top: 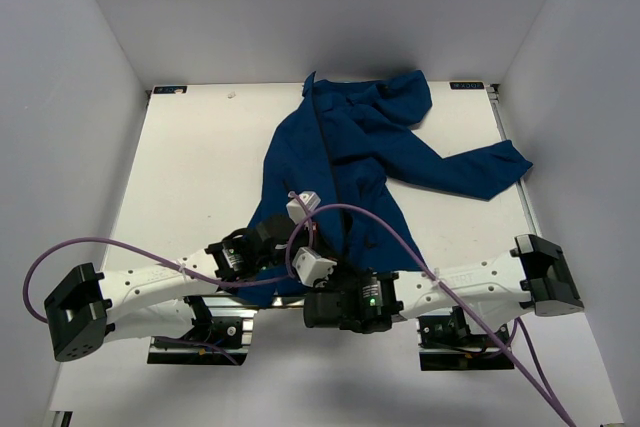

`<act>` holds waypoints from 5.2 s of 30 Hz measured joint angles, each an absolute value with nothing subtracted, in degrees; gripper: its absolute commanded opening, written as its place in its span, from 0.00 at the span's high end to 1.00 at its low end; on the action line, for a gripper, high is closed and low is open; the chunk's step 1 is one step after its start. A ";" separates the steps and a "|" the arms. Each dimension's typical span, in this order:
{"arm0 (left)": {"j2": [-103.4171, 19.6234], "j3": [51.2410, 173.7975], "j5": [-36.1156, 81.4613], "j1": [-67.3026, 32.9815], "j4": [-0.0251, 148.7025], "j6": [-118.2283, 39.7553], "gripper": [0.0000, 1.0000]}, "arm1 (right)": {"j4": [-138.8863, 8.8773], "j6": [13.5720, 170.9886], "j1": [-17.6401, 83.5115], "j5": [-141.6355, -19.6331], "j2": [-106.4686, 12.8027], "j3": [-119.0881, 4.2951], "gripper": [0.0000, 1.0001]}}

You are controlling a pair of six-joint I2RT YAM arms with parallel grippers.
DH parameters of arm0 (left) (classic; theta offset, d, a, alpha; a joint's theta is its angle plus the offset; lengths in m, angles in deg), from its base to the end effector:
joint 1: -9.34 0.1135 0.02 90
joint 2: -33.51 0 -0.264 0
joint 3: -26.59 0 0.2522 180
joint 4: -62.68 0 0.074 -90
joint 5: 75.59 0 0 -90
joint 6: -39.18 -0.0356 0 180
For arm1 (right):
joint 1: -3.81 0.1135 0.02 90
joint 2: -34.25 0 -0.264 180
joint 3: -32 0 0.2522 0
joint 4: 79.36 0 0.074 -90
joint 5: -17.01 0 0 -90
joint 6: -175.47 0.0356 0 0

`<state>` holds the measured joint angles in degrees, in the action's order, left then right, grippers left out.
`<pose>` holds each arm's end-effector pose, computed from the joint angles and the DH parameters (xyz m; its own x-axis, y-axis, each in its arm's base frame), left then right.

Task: Zip up the jacket

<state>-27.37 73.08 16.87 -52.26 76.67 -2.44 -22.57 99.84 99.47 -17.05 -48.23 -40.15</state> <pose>0.1091 -0.2050 0.2294 -0.8206 -0.0527 -0.5691 0.4266 0.6061 -0.6713 0.0027 0.2717 0.2435 -0.0582 -0.8223 -0.5661 -0.5932 0.4845 -0.6429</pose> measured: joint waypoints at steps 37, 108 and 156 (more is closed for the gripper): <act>-24.64 73.21 16.08 -52.20 79.84 -6.24 1.00 | -29.50 100.71 92.23 -25.12 -41.78 -38.65 1.00; -6.33 67.92 4.15 -49.75 95.01 2.26 1.00 | -41.98 88.69 52.19 -58.64 -59.38 -62.18 1.00; -0.36 69.37 12.06 -52.29 116.08 5.17 1.00 | -55.62 90.83 61.59 -60.79 -59.88 -45.18 0.89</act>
<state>-0.36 69.37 12.06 -52.29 116.08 5.17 -55.62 90.83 61.59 -60.79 -59.88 -45.18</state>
